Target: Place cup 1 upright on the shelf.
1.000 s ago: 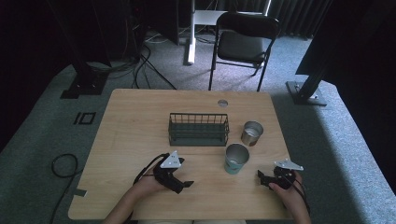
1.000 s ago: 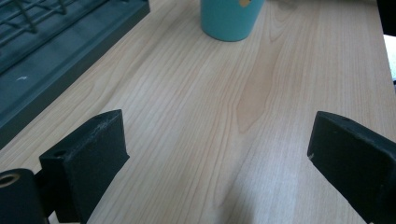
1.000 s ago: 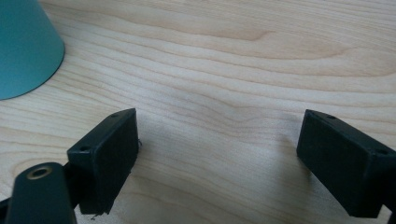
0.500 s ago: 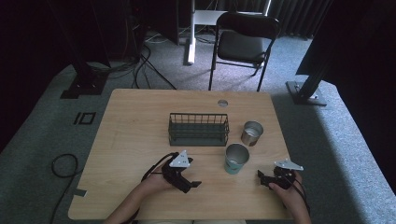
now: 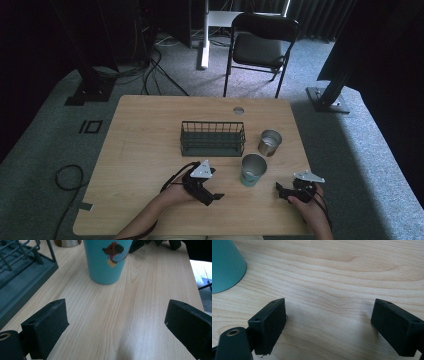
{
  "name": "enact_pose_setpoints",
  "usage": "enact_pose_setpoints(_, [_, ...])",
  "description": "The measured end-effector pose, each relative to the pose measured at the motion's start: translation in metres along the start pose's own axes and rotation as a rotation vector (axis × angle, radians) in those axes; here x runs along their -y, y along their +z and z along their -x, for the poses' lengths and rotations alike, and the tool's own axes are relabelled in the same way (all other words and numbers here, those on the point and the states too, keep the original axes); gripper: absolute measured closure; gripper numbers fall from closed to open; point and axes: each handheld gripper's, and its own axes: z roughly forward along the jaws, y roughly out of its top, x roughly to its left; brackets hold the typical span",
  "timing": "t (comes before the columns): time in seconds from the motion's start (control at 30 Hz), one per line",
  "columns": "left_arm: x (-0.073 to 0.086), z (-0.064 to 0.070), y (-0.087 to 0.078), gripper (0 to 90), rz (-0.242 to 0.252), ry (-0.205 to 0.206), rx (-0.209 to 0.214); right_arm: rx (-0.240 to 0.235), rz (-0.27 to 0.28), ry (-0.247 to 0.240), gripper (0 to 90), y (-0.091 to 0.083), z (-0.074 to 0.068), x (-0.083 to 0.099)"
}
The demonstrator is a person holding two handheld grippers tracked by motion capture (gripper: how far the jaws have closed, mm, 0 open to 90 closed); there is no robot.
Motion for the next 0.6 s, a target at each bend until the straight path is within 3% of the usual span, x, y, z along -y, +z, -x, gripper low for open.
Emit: enact_pose_setpoints(0.6, [-0.015, 0.002, 0.017, 5.2, 0.03, 0.004, 0.02, 0.0, 0.0, 0.0, 12.5, 0.0, 0.0, 0.0])
